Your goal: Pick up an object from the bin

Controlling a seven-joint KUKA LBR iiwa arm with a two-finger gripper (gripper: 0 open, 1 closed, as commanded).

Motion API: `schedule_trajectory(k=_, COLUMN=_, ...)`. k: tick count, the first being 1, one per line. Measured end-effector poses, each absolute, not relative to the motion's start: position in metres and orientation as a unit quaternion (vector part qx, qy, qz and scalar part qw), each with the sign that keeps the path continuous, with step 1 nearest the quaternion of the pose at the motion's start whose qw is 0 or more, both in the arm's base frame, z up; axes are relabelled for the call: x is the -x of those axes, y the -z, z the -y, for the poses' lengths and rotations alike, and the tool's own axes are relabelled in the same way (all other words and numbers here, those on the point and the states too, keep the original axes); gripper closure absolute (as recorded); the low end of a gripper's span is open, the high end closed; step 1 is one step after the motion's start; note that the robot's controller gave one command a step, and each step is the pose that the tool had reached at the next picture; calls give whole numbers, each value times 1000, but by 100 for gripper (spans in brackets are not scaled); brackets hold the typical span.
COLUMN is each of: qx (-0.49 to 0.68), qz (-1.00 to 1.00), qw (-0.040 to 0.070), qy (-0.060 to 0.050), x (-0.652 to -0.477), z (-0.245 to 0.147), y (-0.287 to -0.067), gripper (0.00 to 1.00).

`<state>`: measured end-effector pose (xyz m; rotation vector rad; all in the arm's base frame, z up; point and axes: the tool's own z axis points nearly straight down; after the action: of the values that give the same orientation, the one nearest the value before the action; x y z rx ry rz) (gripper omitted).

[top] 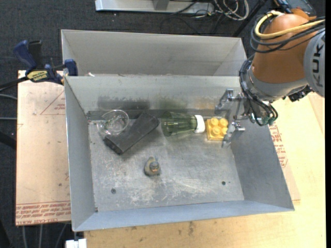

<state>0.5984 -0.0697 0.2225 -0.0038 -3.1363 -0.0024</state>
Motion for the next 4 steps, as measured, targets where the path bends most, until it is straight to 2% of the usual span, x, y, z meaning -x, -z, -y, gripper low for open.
schedule_trajectory(k=1, qx=0, qz=1000, qw=-1, qy=0, x=-600, z=70, y=-226, gripper=0)
schedule_trajectory(k=2, qx=-14, qz=1000, qw=-5, qy=0, x=-614, z=74, y=-182, gripper=0)
schedule_trajectory(k=3, qx=2, qz=1000, qw=4, qy=1, x=-647, z=60, y=-159, gripper=0)
schedule_trajectory(k=4, qx=-32, qz=999, qw=-5, qy=0, x=-650, z=39, y=-118, gripper=0)
